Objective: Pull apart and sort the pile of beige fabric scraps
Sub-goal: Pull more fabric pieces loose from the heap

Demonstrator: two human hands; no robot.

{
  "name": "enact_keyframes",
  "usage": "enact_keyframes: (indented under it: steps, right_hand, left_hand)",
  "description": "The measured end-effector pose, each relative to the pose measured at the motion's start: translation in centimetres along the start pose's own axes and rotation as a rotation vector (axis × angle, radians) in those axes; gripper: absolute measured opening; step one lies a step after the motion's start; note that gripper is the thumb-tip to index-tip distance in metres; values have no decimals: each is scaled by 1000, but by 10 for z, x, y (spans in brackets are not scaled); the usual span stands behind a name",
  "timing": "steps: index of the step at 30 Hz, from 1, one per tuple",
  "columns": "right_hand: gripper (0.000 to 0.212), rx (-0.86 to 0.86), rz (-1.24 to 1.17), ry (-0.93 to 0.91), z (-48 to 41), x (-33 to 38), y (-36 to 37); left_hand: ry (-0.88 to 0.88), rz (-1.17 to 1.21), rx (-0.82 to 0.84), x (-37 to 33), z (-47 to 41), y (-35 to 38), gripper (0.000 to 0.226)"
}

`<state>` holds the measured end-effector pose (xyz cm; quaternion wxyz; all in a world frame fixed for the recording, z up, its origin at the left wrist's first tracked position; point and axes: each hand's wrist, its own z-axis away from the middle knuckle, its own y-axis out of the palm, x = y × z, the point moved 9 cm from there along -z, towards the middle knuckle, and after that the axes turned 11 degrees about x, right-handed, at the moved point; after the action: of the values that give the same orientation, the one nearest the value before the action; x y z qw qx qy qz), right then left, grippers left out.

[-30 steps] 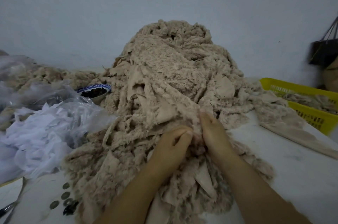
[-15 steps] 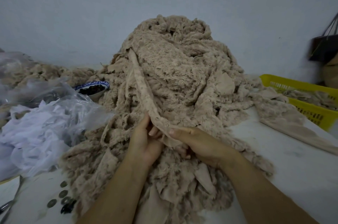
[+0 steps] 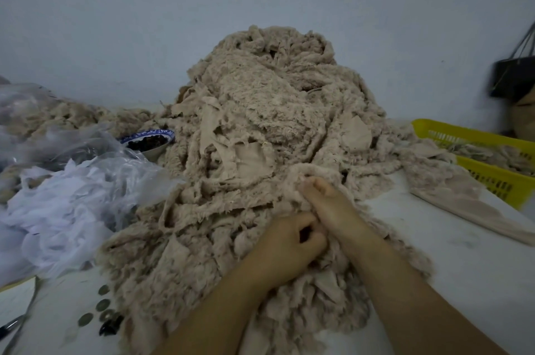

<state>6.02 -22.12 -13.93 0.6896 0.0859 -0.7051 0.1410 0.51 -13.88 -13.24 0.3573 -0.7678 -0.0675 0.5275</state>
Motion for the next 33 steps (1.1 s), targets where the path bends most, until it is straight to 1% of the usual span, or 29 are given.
enact_keyframes:
  steps: [1,2,3,4,5,6,8,10,11,13,14,16,17,18,20,21,22,23,25,26,28,30,31,32,33]
  right_hand:
    - [23,-54,-69,-11,0,0,-5]
    - [21,-99,-219,-33,-1,-1,-10]
    - [18,-118,-436,-57,-2,-2,-14]
    - [15,-103,-676,-96,-3,-2,-15]
    - [13,-89,-854,-144,-4,0,-18]
    - [18,-80,-950,-174,-5,0,-21]
    - [32,-50,-987,-200,-6,1,-20]
    - [28,-24,-981,-206,-8,2,-16]
    - [26,-21,-979,-197,-8,2,-13]
    - [28,-20,-985,-195,-8,1,-14]
    - [30,-18,-983,-194,-8,1,-15]
    - [30,8,-979,-186,-8,0,-16]
    - [30,28,-975,-182,-7,2,-14]
    - [33,42,-960,-177,-6,3,-12]
    - [47,81,-904,-152,-5,5,-7]
    - [53,110,-857,-141,-4,7,-3]
    - [56,137,-792,-143,-2,10,2]
    - [52,160,-726,-144,0,12,7]
    - [28,166,-588,-133,-1,7,14]
    - [20,160,-533,-127,0,5,17]
    - [21,151,-483,-121,0,2,22]
    - [23,97,-496,-137,-2,5,17]
    - [22,77,-510,-143,-3,5,15]
    - [22,100,-513,-148,-3,7,16]
    - [31,142,-491,-129,-1,8,21]
  left_hand:
    - [-10,43,-43,2,1,-5,30]
    - [-36,99,-94,6,3,-12,32]
    - [-66,177,-151,9,5,-19,35]
    - [-95,290,-214,14,7,-28,37]
    - [-121,441,-276,21,9,-36,37]
    - [-143,620,-324,28,10,-40,35]
    - [-169,917,-358,37,11,-41,29]
    - [-151,1055,-333,39,11,-41,21]
    - [-135,1078,-318,38,11,-43,26]
    - [-119,1069,-335,38,13,-48,43]
    - [-126,1055,-353,40,15,-51,48]
    - [-135,1019,-371,42,16,-54,51]
    - [-137,963,-386,43,17,-56,51]
    - [-138,863,-398,41,18,-60,49]
    - [-118,560,-404,32,19,-67,35]
    - [-94,448,-398,25,19,-68,31]
    - [-72,391,-376,18,18,-67,29]
    - [-50,362,-346,15,15,-64,33]
    - [-29,376,-307,13,12,-57,37]
    - [-26,411,-319,13,12,-55,31]
    - [-44,535,-377,19,14,-56,17]
    - [-68,732,-387,24,15,-55,19]
    - [-71,759,-382,25,14,-54,20]
    - [-62,722,-380,24,15,-55,19]
    - [-43,606,-378,20,15,-57,17]
